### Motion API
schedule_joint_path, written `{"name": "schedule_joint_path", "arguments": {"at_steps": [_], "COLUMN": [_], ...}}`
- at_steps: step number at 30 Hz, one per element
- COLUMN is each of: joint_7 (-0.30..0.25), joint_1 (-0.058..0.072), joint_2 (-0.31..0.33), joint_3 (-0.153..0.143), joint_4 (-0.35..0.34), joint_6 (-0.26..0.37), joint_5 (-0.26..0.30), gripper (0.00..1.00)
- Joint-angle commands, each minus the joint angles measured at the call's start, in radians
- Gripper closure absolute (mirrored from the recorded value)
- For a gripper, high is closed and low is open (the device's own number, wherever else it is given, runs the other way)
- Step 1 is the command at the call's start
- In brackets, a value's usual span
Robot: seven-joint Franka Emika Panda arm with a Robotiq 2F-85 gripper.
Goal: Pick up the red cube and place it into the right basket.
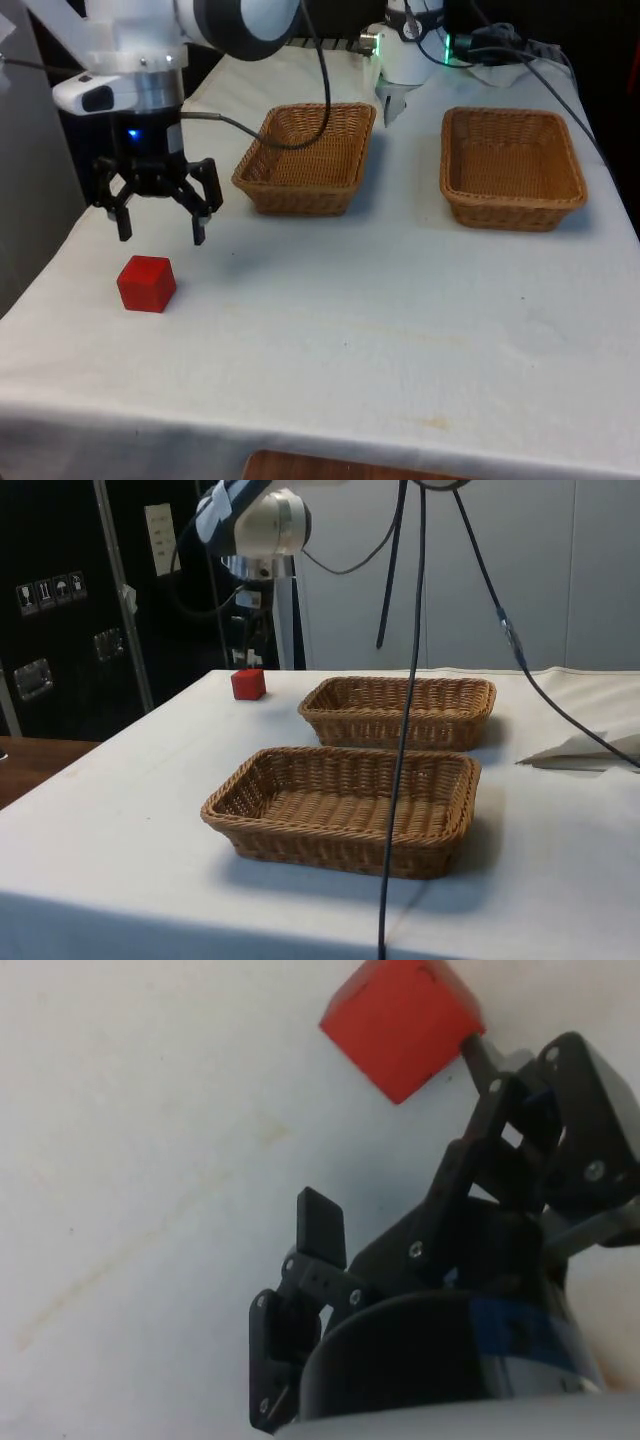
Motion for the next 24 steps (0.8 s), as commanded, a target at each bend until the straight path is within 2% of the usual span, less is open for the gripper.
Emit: {"name": "schedule_joint_path", "arguments": {"at_steps": [1, 3, 4, 5, 7, 9, 11, 12, 13, 18, 19, 20, 24], "joint_7": [0.004, -0.003, -0.015, -0.005, -0.018, -0.024, -0.028, -0.037, -0.029, -0.032, -0.037, -0.031, -0.024], "joint_1": [-0.022, -0.026, -0.009, -0.027, -0.033, -0.035, -0.03, -0.023, -0.028, -0.029, -0.022, -0.03, -0.033], "joint_2": [0.023, 0.037, 0.02, 0.043, 0.057, 0.063, 0.062, 0.055, 0.062, 0.072, 0.063, 0.075, 0.096], "joint_3": [0.003, -0.003, -0.011, -0.006, -0.011, -0.014, -0.019, -0.022, -0.021, -0.019, -0.022, -0.018, -0.018], "joint_4": [0.041, 0.051, 0.015, 0.056, 0.064, 0.065, 0.06, 0.04, 0.058, 0.063, 0.047, 0.067, 0.09], "joint_6": [-0.022, -0.022, -0.002, -0.022, -0.021, -0.02, -0.017, -0.003, -0.016, -0.007, -0.001, -0.006, -0.008], "joint_5": [0.0, 0.015, 0.02, 0.022, 0.045, 0.054, 0.06, 0.066, 0.062, 0.07, 0.072, 0.072, 0.084], "gripper": [0.0, 0.0, 0.0, 0.0, 0.0, 0.0, 0.0, 0.0, 0.0, 0.0, 0.0, 0.0, 0.0]}}
